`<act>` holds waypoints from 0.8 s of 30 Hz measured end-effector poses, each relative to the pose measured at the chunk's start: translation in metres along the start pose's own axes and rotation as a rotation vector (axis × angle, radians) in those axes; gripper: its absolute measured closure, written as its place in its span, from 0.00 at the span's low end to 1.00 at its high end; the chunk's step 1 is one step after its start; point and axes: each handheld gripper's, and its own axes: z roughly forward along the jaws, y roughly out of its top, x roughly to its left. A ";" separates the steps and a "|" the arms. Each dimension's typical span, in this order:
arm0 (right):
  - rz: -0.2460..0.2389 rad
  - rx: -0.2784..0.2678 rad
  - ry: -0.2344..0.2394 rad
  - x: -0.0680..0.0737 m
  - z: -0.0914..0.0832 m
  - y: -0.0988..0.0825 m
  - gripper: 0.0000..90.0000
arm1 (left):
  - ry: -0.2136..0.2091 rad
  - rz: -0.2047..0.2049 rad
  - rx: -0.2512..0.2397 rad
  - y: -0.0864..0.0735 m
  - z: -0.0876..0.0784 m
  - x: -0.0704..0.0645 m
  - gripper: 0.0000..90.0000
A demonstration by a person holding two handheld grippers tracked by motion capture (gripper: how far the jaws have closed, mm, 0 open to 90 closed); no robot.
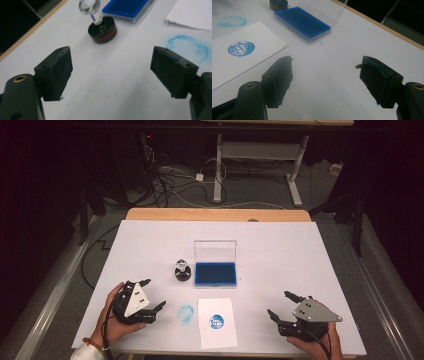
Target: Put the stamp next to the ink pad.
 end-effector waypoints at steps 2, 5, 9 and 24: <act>-0.001 0.001 0.002 0.000 0.001 0.000 0.29 | -0.004 -0.001 0.020 -0.006 0.000 -0.002 0.19; -0.009 0.003 0.004 0.000 0.001 0.000 0.29 | -0.012 -0.012 0.030 -0.010 -0.002 -0.005 0.19; -0.014 0.004 -0.002 0.001 -0.001 -0.001 0.29 | -0.007 -0.006 0.025 -0.008 -0.004 -0.008 0.19; -0.021 0.000 -0.014 0.004 -0.003 0.002 0.29 | -0.018 0.004 0.029 -0.008 -0.002 -0.008 0.19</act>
